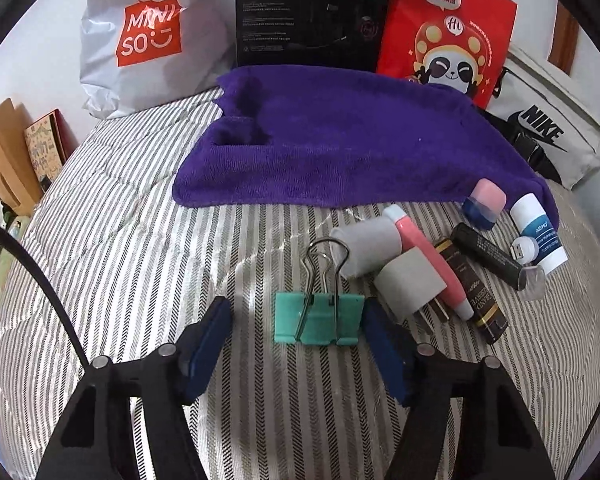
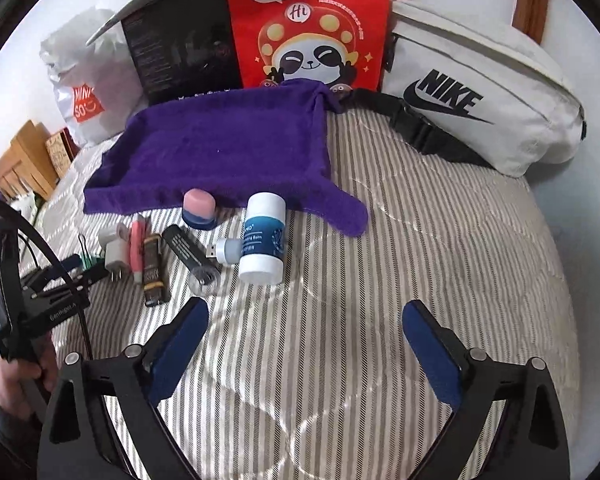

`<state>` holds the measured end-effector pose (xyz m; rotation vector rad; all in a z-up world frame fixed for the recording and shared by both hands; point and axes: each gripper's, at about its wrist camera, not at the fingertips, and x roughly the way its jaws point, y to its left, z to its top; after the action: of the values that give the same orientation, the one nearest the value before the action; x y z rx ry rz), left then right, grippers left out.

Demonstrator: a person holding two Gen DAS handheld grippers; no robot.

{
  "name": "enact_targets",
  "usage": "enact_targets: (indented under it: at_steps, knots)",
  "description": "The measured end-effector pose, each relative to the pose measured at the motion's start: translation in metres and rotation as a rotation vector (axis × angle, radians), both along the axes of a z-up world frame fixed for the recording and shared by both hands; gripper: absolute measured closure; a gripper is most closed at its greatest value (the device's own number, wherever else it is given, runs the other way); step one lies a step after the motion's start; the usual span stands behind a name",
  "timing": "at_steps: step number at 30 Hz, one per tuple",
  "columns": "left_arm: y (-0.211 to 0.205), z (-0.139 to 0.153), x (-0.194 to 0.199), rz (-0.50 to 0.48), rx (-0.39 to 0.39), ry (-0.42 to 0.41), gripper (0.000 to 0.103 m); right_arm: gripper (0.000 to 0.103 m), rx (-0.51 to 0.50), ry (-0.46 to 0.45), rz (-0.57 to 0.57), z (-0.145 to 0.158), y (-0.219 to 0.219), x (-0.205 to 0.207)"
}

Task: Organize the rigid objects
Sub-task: 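Grasp the mint-green binder clip with the left gripper while the right gripper approaches the deodorant stick, then close the right gripper on the blue-and-white deodorant stick and lift it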

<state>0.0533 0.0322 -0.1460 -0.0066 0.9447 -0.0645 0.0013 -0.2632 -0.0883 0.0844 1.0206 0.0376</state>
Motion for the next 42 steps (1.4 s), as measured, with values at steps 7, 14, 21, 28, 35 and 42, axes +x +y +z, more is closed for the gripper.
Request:
enact_targets:
  at_steps: [7,14,21,28,35,42]
  knots:
    - [-0.009,0.000,-0.006,-0.035,0.059,-0.057,0.064,0.006,0.011,-0.034,-0.003,-0.007,0.001,0.020]
    - [-0.006,0.000,-0.005,-0.035,0.042,-0.055,0.064,0.020,0.022,0.013,-0.003,-0.034,0.006,0.051]
    - [-0.005,0.000,-0.005,-0.034,0.039,-0.055,0.063,0.027,0.040,0.042,0.031,-0.051,0.018,0.074]
    - [-0.005,-0.001,-0.005,-0.034,0.035,-0.055,0.063,0.030,0.068,0.042,0.028,-0.054,0.008,0.082]
    - [-0.004,-0.002,-0.006,-0.033,0.034,-0.055,0.063,0.031,-0.023,0.022,0.058,-0.044,0.011,0.077]
    - [-0.004,-0.002,-0.006,-0.033,0.034,-0.055,0.063,0.032,-0.109,0.031,0.050,-0.039,0.002,0.075]
